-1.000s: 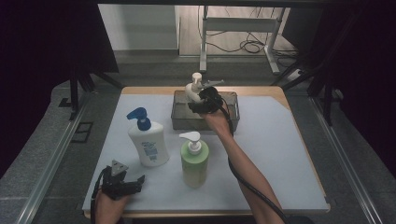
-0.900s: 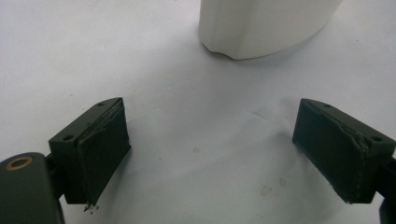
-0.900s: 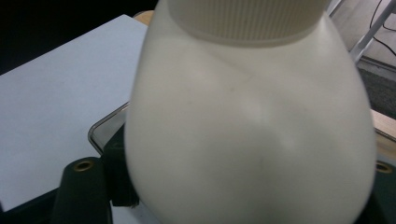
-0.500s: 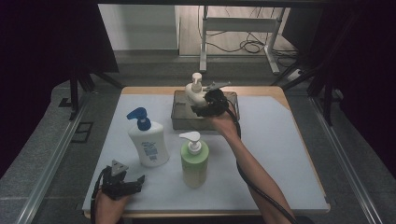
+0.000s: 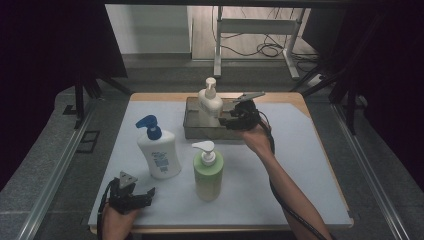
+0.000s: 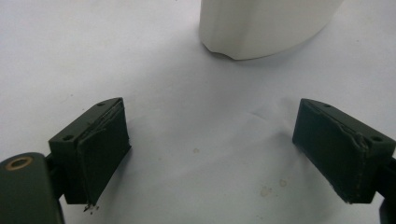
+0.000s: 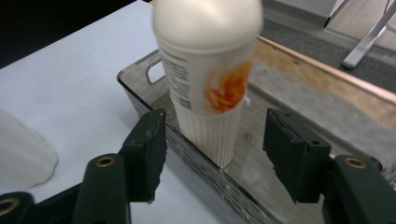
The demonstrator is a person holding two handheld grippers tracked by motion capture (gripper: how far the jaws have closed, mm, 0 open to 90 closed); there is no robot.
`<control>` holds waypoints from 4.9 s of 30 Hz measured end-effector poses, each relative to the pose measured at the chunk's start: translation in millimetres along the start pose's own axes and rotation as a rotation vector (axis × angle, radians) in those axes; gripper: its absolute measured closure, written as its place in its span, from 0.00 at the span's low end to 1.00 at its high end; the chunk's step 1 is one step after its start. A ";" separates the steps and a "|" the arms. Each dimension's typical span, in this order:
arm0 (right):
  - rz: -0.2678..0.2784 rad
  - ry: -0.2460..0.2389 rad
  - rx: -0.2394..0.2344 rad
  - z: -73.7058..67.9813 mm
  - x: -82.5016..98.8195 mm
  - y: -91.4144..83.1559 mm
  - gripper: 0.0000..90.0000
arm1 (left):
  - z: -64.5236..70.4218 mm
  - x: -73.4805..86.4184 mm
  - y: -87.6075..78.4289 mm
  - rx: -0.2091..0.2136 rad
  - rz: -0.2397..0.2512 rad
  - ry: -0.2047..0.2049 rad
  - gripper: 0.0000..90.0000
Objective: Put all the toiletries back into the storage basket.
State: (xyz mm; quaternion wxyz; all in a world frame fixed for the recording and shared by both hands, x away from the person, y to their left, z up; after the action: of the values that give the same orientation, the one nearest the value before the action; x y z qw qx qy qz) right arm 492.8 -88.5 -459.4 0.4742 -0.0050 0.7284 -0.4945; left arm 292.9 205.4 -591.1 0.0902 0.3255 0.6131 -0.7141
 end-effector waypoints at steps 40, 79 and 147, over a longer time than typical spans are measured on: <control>-0.206 0.126 0.023 31.4 11.7 79.8 1.00 | -0.7 0.0 0.0 -0.004 -0.007 0.007 0.11; -0.186 0.095 -0.040 -6.8 -11.0 108.0 0.97 | -0.5 -0.2 0.1 -0.003 -0.006 0.006 0.11; -0.076 -0.014 -0.067 -18.2 -18.8 59.3 0.45 | -0.6 -0.4 0.6 -0.006 -0.004 0.005 0.11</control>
State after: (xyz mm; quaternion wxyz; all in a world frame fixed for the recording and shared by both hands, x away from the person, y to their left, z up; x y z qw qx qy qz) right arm 517.9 -36.3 -488.4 0.4596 -0.0519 0.7405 -0.4876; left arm 293.8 205.7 -591.4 0.0881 0.3260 0.6159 -0.7118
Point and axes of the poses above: each handheld gripper's, and its own axes: y roughly forward along the jaws, x roughly out of its underside, z roughly to its right, the point moved 9 cm from there along y, roughly forward along the jaws, and after that the axes turned 9 degrees about -z, right-handed, at the moved point
